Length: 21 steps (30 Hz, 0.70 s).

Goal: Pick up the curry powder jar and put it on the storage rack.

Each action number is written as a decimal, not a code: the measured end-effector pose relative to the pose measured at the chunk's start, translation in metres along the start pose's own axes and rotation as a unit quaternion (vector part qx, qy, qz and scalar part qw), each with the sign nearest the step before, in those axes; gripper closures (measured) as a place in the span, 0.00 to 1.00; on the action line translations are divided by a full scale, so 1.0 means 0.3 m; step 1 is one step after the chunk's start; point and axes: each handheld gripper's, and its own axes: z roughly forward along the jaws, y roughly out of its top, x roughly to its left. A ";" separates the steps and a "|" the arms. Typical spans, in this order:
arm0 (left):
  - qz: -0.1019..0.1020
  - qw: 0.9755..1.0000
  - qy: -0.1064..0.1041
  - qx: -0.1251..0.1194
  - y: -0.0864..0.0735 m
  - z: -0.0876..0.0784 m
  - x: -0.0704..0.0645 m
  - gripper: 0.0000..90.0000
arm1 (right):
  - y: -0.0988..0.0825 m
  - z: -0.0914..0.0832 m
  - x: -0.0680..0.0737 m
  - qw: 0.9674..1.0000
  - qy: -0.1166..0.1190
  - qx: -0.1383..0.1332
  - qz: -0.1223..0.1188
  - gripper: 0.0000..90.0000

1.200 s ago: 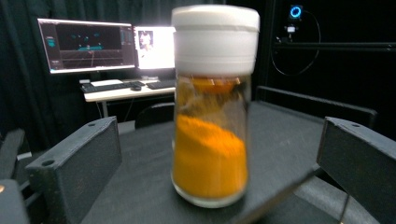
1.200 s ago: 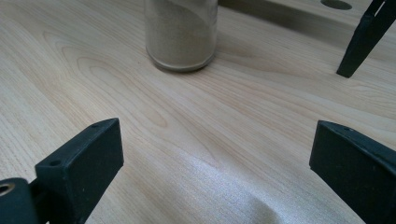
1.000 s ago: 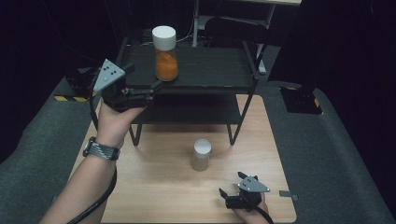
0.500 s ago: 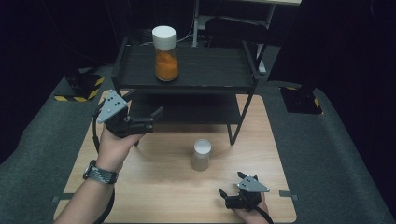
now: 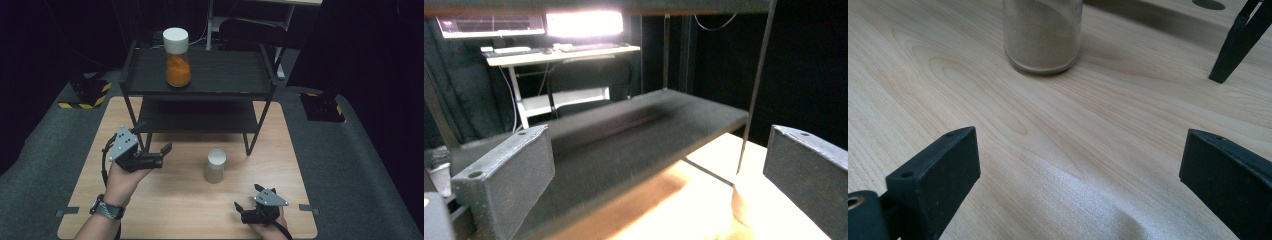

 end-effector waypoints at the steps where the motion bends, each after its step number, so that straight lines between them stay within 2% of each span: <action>1: -0.001 1.000 -0.001 0.002 -0.013 -0.003 0.000 0.00 | 0.000 0.000 0.000 1.000 0.000 0.000 0.000 0.03; 11: -0.019 1.000 -0.002 0.023 -0.141 -0.026 -0.005 0.00 | 0.001 0.001 0.001 1.000 -0.001 0.001 -0.002 0.03; 21: -0.023 0.998 -0.001 0.056 -0.245 -0.045 -0.023 0.00 | 0.002 0.002 0.002 1.000 -0.001 0.001 -0.003 0.03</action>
